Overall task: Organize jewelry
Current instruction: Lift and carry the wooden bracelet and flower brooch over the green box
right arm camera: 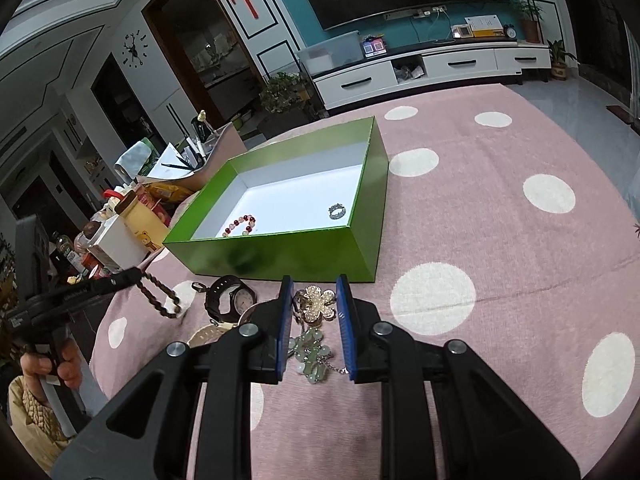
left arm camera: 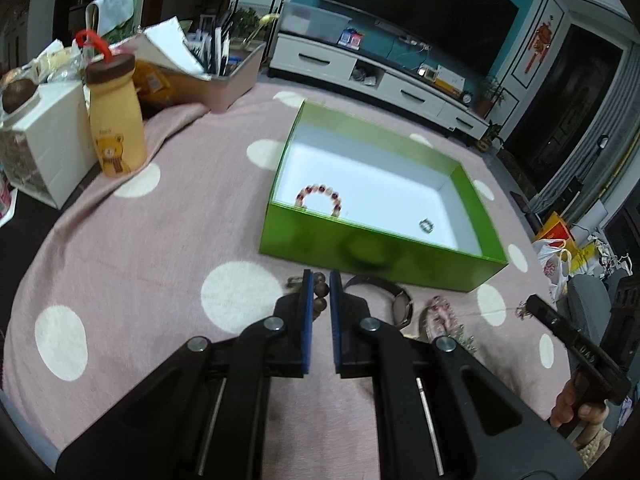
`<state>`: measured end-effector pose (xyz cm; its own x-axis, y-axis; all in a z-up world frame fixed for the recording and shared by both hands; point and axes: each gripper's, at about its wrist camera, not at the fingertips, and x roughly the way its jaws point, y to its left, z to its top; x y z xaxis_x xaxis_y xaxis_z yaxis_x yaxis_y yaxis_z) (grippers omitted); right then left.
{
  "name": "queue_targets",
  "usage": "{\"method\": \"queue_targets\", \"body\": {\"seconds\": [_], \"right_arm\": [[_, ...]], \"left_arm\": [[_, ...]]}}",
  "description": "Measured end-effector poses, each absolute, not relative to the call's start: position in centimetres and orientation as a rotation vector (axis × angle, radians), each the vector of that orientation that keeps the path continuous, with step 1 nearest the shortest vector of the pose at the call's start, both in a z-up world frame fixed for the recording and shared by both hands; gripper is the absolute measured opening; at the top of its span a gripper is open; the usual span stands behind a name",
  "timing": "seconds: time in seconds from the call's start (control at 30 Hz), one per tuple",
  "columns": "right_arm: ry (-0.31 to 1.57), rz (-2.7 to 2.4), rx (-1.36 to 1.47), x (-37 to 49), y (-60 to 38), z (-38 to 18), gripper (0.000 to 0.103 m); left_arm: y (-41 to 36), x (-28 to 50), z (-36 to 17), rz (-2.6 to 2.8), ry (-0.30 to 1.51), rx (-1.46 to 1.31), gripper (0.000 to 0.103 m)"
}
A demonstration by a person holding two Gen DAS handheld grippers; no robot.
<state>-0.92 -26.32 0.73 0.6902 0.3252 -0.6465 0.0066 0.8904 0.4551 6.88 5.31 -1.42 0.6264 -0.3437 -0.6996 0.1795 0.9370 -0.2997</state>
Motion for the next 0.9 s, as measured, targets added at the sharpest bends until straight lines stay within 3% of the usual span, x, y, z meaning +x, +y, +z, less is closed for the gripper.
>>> {"method": "queue_targets", "body": {"seconds": [0.9], "right_arm": [[0.702, 0.235, 0.416, 0.5, -25.2, 4.2, 0.022]], "left_arm": [[4.0, 7.4, 4.8, -0.333, 0.723, -0.152, 0.007]]}}
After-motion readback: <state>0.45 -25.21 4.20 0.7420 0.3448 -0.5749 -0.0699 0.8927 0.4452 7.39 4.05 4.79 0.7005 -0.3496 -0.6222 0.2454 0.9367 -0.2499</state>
